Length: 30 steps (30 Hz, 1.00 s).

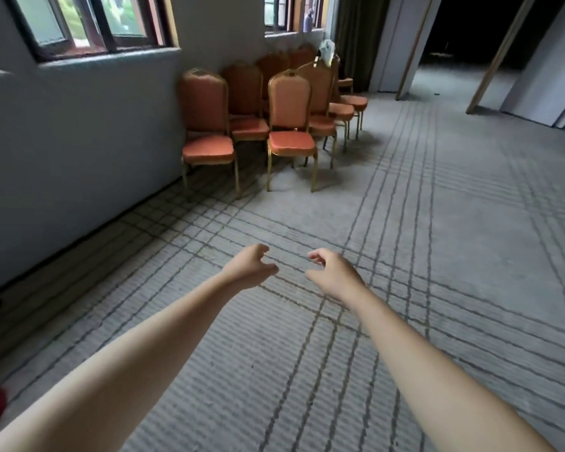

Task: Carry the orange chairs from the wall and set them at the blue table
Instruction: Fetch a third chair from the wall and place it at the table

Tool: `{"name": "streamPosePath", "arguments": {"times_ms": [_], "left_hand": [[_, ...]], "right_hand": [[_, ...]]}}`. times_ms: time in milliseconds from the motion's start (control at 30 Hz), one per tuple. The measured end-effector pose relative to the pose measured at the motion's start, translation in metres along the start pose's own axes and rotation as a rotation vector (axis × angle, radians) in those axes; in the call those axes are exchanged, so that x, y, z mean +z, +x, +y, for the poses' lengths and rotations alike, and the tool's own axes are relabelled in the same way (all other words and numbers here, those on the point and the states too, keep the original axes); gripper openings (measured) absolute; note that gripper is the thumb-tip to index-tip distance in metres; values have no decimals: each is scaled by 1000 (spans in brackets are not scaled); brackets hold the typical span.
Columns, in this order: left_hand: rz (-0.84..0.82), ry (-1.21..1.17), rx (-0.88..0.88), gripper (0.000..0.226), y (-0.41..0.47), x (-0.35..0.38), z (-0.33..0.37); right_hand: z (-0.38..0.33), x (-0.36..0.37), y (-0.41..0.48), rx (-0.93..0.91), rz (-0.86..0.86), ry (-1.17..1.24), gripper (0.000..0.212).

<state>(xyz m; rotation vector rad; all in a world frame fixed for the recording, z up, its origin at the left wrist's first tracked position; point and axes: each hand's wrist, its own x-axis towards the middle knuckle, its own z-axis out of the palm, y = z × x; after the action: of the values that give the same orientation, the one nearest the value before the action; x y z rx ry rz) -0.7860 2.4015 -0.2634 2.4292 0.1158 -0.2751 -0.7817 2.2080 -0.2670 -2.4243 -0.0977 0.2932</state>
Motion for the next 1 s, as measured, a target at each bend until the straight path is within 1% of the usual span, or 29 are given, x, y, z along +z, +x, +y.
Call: {"name": "streamPosePath", "arguments": {"times_ms": [233,400,533,667,867,1000], "left_hand": [[125,-136,-174,63,119,-63,-25],[184,-170,-202,62,238,-103,-44],[181,-149,-187,62,352,-152,-50],[171,-144,-171,61,453,-194,-50],[106,-140,-184,61,591,-217,-50],[121,-142,-208,62,705,-235,-50]], "right_hand": [[-54,-12,166,-177,-96,-77,41],[-89,-12,296,-239,-122,-86,42],[-125,-19,413,-231,-113,-83,41],[-153,-25,509,-227,-88,-29,40],[-159,-33,651,-191,-108,3,40],[-162,-44,774,-222,-134,-4,40]]}}
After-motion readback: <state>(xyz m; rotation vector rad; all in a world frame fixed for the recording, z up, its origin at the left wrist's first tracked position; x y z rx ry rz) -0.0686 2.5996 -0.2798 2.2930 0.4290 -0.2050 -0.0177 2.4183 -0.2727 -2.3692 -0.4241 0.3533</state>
